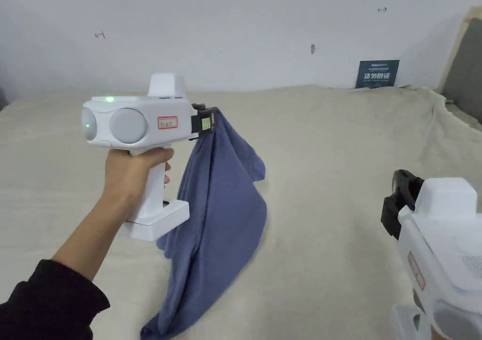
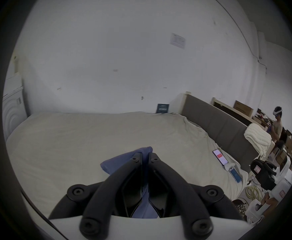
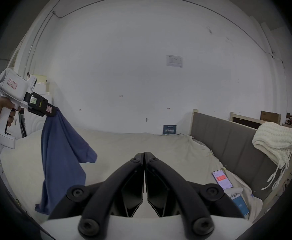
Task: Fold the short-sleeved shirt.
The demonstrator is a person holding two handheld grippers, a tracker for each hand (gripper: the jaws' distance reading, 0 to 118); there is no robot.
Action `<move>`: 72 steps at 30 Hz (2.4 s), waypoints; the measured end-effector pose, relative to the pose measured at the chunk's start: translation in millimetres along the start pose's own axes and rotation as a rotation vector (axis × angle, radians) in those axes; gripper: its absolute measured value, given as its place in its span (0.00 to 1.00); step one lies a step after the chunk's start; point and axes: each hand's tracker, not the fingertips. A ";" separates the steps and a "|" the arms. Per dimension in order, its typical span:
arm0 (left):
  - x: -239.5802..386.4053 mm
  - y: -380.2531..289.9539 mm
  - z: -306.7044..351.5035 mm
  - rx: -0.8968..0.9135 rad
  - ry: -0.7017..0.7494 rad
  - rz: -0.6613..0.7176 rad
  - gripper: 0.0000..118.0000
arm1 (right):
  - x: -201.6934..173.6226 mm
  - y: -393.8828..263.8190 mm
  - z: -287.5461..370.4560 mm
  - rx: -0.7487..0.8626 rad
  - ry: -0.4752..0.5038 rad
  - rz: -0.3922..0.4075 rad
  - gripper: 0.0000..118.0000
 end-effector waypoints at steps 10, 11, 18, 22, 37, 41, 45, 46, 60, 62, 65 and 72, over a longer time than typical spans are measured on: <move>87.1 -22.7 -48.3 -0.067 -0.166 -0.108 0.01 | 41.9 -0.7 13.8 -0.003 -0.098 0.009 0.00; 94.3 -29.2 -51.9 -0.076 -0.183 -0.124 0.01 | 45.0 -1.1 14.8 -0.004 -0.105 0.010 0.00; 116.3 -92.0 -76.0 -0.219 -0.236 -0.222 0.01 | 56.9 -8.8 17.7 -0.022 -0.134 0.007 0.00; 111.7 -138.6 -87.5 -0.327 -0.213 -0.231 0.01 | 57.1 -15.3 15.5 -0.042 -0.130 0.001 0.00; 74.1 -260.0 -126.3 -0.657 -0.050 -0.140 0.02 | 38.9 -34.5 4.7 -0.101 -0.081 -0.020 0.00; 65.2 -253.8 -132.3 -0.626 -0.036 -0.130 0.27 | 36.1 -34.7 5.7 -0.105 -0.072 -0.016 0.00; 62.0 -232.3 -110.6 -0.542 0.004 -0.076 0.81 | 34.5 -28.6 9.1 -0.091 -0.064 -0.015 0.00; 62.4 -225.5 -100.5 -0.501 0.015 -0.058 0.87 | 34.3 -26.4 9.7 -0.086 -0.062 -0.014 0.00; 43.8 -125.2 37.1 0.183 0.347 -0.087 0.88 | 24.8 0.3 16.9 -0.010 -0.028 -0.008 0.00; 39.5 -123.0 47.5 0.249 0.385 -0.103 0.87 | 23.5 2.8 17.4 -0.002 -0.025 -0.007 0.00; 33.5 -126.5 59.8 0.313 0.417 -0.124 0.82 | 21.9 5.3 18.0 0.008 -0.020 -0.010 0.00; 29.9 -143.3 71.8 0.371 0.406 -0.169 0.13 | 17.4 8.4 18.7 0.021 -0.011 -0.014 0.00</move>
